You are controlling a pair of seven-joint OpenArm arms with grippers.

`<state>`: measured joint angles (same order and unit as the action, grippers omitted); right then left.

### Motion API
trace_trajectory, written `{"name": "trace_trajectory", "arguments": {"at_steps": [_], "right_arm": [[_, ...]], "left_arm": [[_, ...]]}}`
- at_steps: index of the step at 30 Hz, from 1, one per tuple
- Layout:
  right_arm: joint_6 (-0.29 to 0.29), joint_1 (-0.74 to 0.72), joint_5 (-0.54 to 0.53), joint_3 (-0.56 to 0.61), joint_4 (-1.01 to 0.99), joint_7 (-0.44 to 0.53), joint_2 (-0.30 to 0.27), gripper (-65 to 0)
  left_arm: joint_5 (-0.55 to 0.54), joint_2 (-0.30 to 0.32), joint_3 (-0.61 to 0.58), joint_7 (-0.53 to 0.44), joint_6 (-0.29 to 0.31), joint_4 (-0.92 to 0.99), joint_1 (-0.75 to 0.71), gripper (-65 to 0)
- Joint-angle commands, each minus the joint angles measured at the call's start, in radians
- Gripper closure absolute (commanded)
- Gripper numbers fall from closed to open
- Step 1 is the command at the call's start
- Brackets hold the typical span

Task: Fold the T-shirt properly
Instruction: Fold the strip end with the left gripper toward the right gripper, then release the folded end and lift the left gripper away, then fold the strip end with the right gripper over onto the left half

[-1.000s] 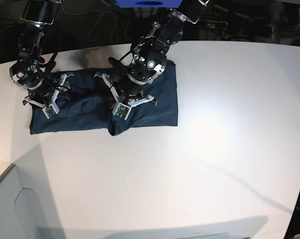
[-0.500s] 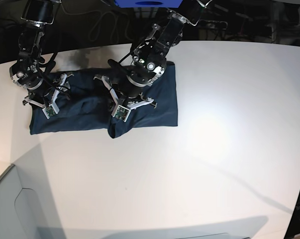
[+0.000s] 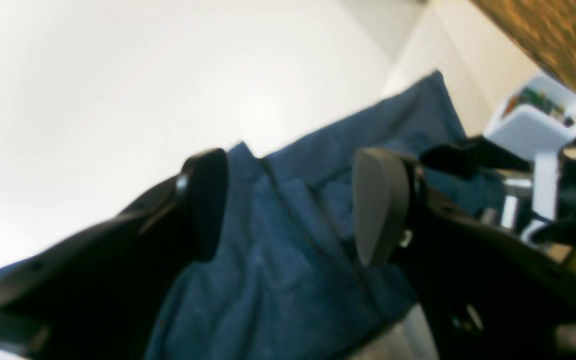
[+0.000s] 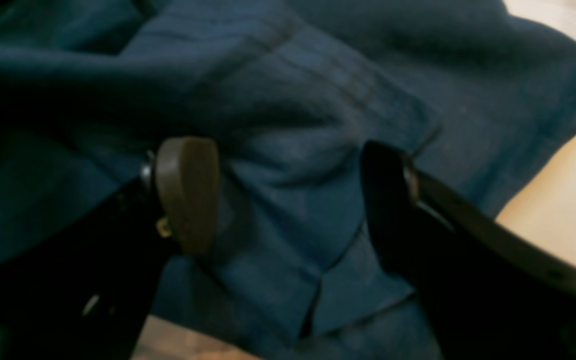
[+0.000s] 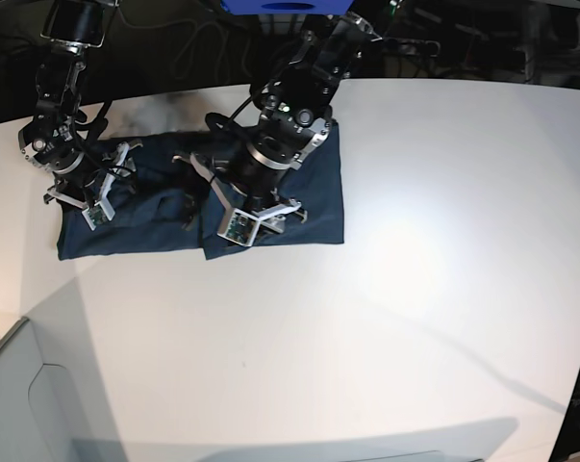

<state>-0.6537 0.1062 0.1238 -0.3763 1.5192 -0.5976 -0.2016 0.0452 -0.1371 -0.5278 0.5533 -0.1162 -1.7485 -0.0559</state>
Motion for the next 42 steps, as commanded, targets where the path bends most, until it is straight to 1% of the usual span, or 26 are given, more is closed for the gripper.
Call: {"name": "trace_trajectory", "arguments": {"at_steps": [1, 6, 8, 10, 12, 15, 20, 25, 30, 33, 36, 38, 40, 42], "right_arm": [[-0.011, -0.01, -0.008, -0.008, 0.017, 0.014, -0.012, -42.4], [-0.011, -0.012, -0.006, -0.017, 0.116, 0.014, -0.012, -42.9], [-0.011, -0.009, -0.006, -0.056, 0.175, 0.014, -0.006, -43.1], [-0.011, -0.01, -0.008, -0.108, 0.217, 0.014, -0.002, -43.2], [-0.011, -0.02, -0.011, -0.143, 0.215, 0.012, 0.009, -43.2], [-0.011, -0.05, -0.009, -0.2, 0.157, 0.012, 0.017, -43.2], [-0.011, -0.09, -0.014, -0.272, 0.011, 0.012, 0.015, -43.2], [-0.011, -0.121, -0.014, -0.318, -0.113, 0.012, 0.011, -43.2], [-0.011, -0.144, -0.014, -0.339, -0.223, 0.012, 0.009, -43.2], [-0.011, -0.139, -0.011, -0.336, -0.236, 0.012, 0.014, -42.5], [-0.011, -0.133, -0.011, -0.321, -0.239, 0.012, 0.02, -42.0], [-0.011, -0.112, -0.011, -0.28, -0.236, 0.012, 0.023, -38.1], [-0.011, -0.101, -0.014, -0.235, -0.234, 0.012, 0.02, -31.4], [-0.011, -0.096, -0.014, -0.218, -0.234, 0.012, 0.021, -24.9]], "left_arm": [[-0.001, -0.008, 0.005, -0.017, 0.003, 0.0, 0.008, -37.9], [-0.003, 0.009, -0.001, -0.019, 0.006, 0.06, 0.009, -37.9], [-0.003, 0.015, 0.004, -0.019, 0.006, 0.048, 0.006, -37.9], [-0.003, 0.05, 0.022, -0.019, 0.005, 0.017, -0.014, -37.9], [-0.003, 0.073, 0.068, -0.019, 0.005, -0.035, -0.035, -37.9], [-0.003, 0.083, 0.185, -0.019, 0.006, -0.109, -0.075, -38.0], [-0.003, 0.083, 0.433, -0.017, 0.008, -0.192, -0.129, -38.1], [-0.003, 0.083, 0.593, -0.017, 0.01, -0.187, -0.143, -38.1], [-0.003, 0.086, 0.679, -0.014, 0.01, -0.182, -0.149, -38.1], [-0.003, 0.101, 0.679, -0.012, 0.01, -0.166, -0.154, -38.1], [-0.003, 0.103, 0.682, -0.017, 0.01, -0.123, -0.158, -38.1], [-0.003, 0.103, 0.682, -0.017, 0.01, -0.098, -0.158, -38.1], [-0.003, 0.103, 0.682, -0.017, 0.01, -0.069, -0.158, -38.1], [-0.009, 0.103, 0.68, -0.019, 0.01, -0.051, -0.158, -38.1]]}}
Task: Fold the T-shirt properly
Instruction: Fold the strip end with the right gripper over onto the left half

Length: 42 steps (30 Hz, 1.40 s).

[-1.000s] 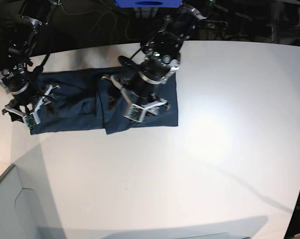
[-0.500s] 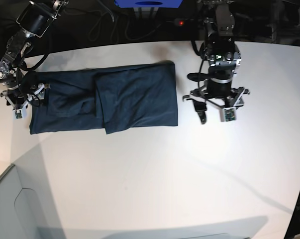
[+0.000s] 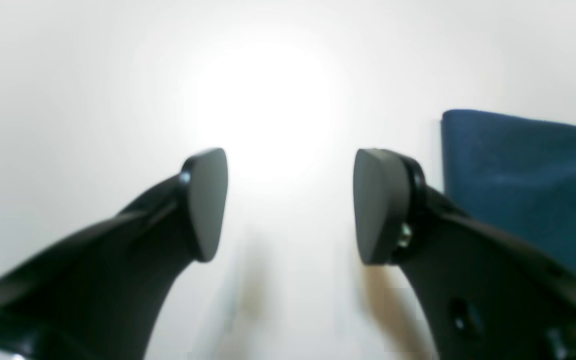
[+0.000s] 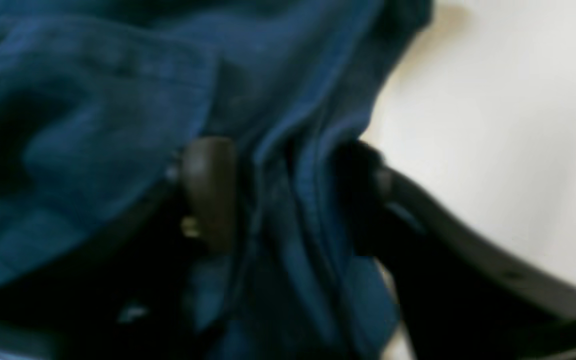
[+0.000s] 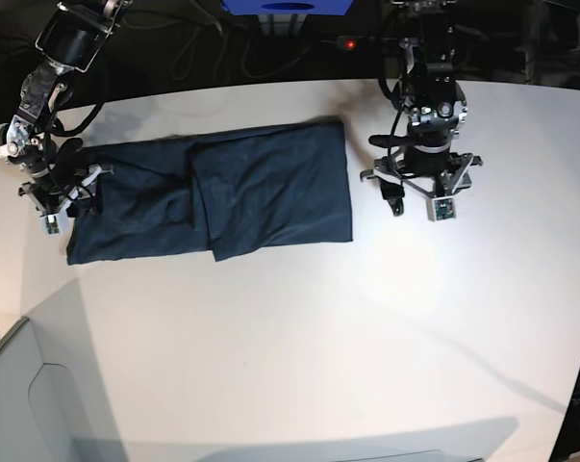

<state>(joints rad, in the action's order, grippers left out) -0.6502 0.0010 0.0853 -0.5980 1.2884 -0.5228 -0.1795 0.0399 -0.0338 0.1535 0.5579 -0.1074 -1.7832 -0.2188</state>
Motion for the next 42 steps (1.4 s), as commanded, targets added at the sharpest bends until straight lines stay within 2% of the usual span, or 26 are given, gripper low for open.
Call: {"name": "trace_trajectory", "arguments": {"at_steps": [1, 4, 6, 13, 20, 27, 31, 37, 42], "right_arm": [[-0.015, 0.009, 0.026, 0.006, -0.005, -0.063, 0.001, -21.6], [-0.015, 0.006, 0.028, 0.011, -0.006, -0.063, 0.001, -9.6], [-0.015, 0.004, 0.028, 0.011, -0.002, -0.063, 0.001, 0.0], [-0.015, 0.007, 0.024, 0.011, 0.155, -0.052, 0.001, -0.1], [-0.015, 0.035, 0.024, 0.065, 0.42, -0.061, 0.031, -0.1], [-0.015, 0.124, 0.023, 0.263, 0.649, -0.056, 0.044, -0.1], [-0.015, 0.159, 0.028, 0.421, 0.736, -0.052, 0.059, -0.1], [-0.015, 0.153, 0.029, 0.652, 0.739, -0.052, 0.061, -0.1], [-0.015, 0.123, 0.029, 0.743, 0.662, -0.049, 0.105, -0.1]], "left_arm": [[-0.019, -0.001, -0.001, -0.023, 0.001, -0.007, 0.005, -38.1], [-0.107, 0.007, 0.007, -0.022, 0.001, 0.019, 0.003, -38.1], [-0.163, 0.042, 0.001, -0.022, 0.001, 0.039, 0.003, -38.1], [-0.332, 0.116, 0.001, -0.022, 0.001, 0.095, 0.003, -38.1], [-0.357, 0.117, -0.001, -0.016, 0.001, 0.101, 0.006, -38.1], [-0.358, 0.113, -0.004, -0.012, 0.001, 0.105, 0.011, -38.1], [-0.354, 0.12, -0.065, -0.02, 0.001, 0.136, 0.011, -38.1], [-0.351, 0.12, -0.111, -0.019, 0.001, 0.138, 0.011, -38.1], [-0.351, 0.12, -0.113, -0.011, 0.001, 0.138, 0.008, -38.1]]}}
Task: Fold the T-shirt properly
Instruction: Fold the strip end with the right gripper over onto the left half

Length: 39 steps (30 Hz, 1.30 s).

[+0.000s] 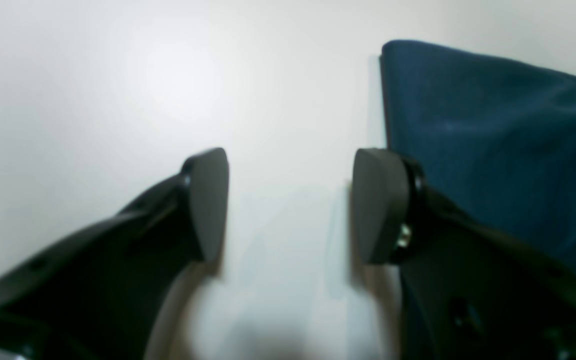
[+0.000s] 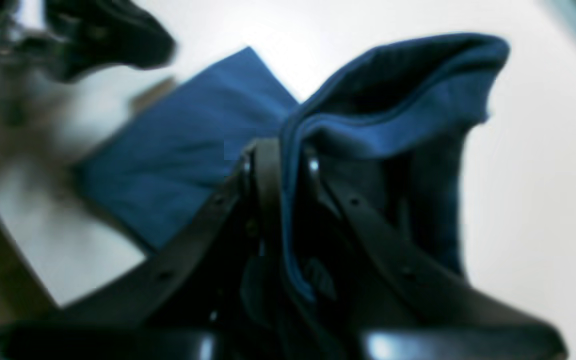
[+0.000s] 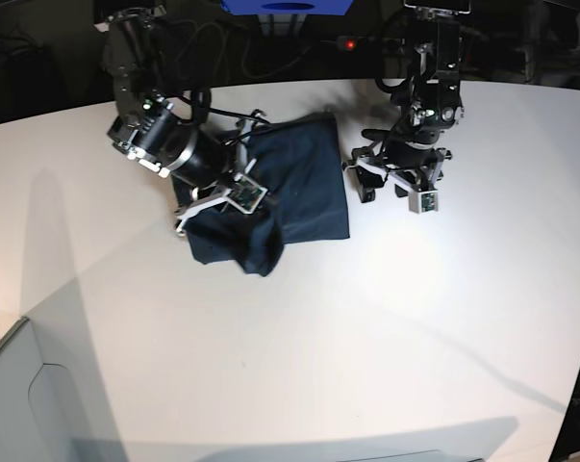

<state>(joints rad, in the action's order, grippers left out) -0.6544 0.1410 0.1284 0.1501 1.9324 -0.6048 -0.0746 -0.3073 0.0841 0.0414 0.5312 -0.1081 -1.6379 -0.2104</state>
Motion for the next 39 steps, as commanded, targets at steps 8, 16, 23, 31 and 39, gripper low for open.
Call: {"name": "trace_trajectory", "arguments": {"at_steps": [8, 16, 23, 31, 39], "right_arm": [[-0.011, -0.086, -0.017, 0.064, -0.067, 0.033, 0.071, -0.1], [-0.011, -0.151, -0.014, 0.11, -0.195, 0.035, 0.104, -0.1], [-0.011, -0.157, -0.014, 0.102, -0.322, 0.151, 0.097, -0.1], [-0.011, -0.163, -0.014, 0.111, -0.362, 0.156, 0.103, -1.6], [-0.011, -0.131, -0.02, 0.101, -0.251, 0.151, 0.077, -37.1]], "left_arm": [[-0.003, 0.003, -0.001, 0.016, 0.002, -0.009, -0.007, -38.1], [-0.002, 0.003, -0.001, 0.016, 0.002, -0.009, -0.007, -38.1], [-0.002, 0.003, 0.002, 0.016, 0.002, -0.009, -0.007, -38.2], [-0.002, 0.003, 0.004, 0.016, 0.002, -0.014, -0.007, -38.2], [-0.002, 0.009, 0.007, 0.017, 0.0, -0.041, -0.028, -38.3]]}}
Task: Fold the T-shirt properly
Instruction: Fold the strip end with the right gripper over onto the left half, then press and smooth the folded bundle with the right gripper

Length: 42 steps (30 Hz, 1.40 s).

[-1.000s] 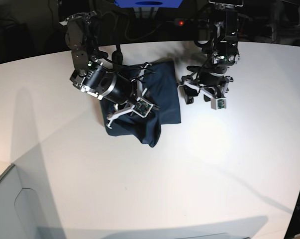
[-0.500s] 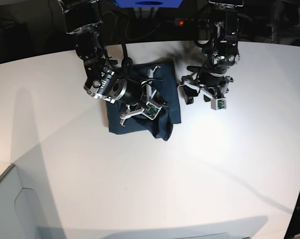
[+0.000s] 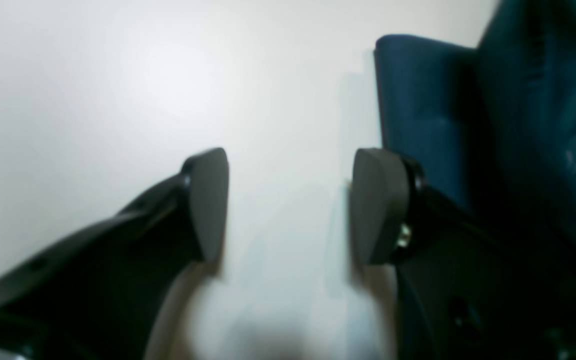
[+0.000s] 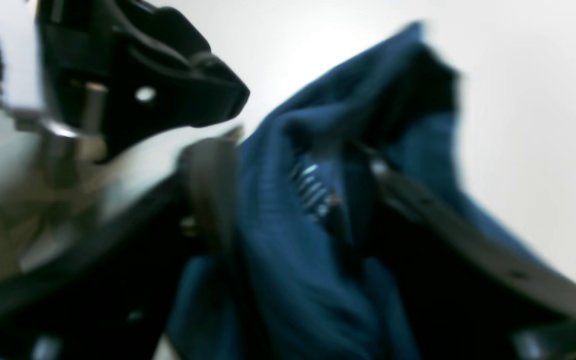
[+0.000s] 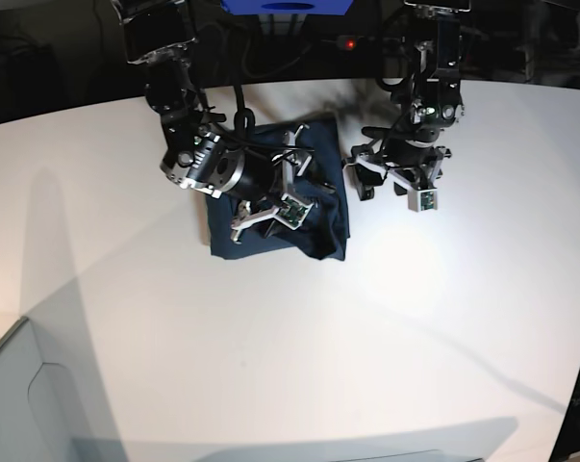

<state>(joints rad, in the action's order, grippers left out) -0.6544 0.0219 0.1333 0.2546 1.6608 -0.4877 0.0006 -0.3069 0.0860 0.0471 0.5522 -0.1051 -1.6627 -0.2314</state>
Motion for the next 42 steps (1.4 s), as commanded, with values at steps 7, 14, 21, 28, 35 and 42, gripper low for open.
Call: {"name": "trace_trajectory", "arguments": {"at_steps": [7, 14, 21, 28, 35, 42], "right_arm": [[-0.011, 0.108, -0.025, -0.116, 0.287, 0.036, -0.044, -41.6], [-0.011, 0.161, -0.025, -0.143, 0.198, 0.04, -0.04, -41.6], [-0.011, 0.211, -0.021, -0.004, 0.151, 0.042, -0.044, -41.5], [-0.011, 0.203, -0.021, 0.162, 0.158, 0.042, -0.11, -41.5], [-0.011, 0.241, -0.019, 0.058, 0.272, 0.039, -0.11, -41.5], [-0.008, 0.246, -0.019, 0.035, 0.198, 0.04, -0.109, -41.5]], "left_arm": [[-0.011, 0.05, 0.116, -0.004, -0.003, -0.158, -0.104, -38.3], [-0.013, 0.057, 0.293, -0.004, -0.002, -0.242, -0.164, -38.3], [-0.013, 0.057, 0.356, -0.004, -0.002, -0.25, -0.164, -38.3], [-0.013, 0.057, 0.357, -0.004, -0.002, -0.251, -0.17, -38.3], [-0.013, 0.057, 0.357, -0.005, -0.002, -0.251, -0.191, -38.3], [-0.013, 0.051, 0.357, -0.005, -0.002, -0.251, -0.193, -38.3]]}}
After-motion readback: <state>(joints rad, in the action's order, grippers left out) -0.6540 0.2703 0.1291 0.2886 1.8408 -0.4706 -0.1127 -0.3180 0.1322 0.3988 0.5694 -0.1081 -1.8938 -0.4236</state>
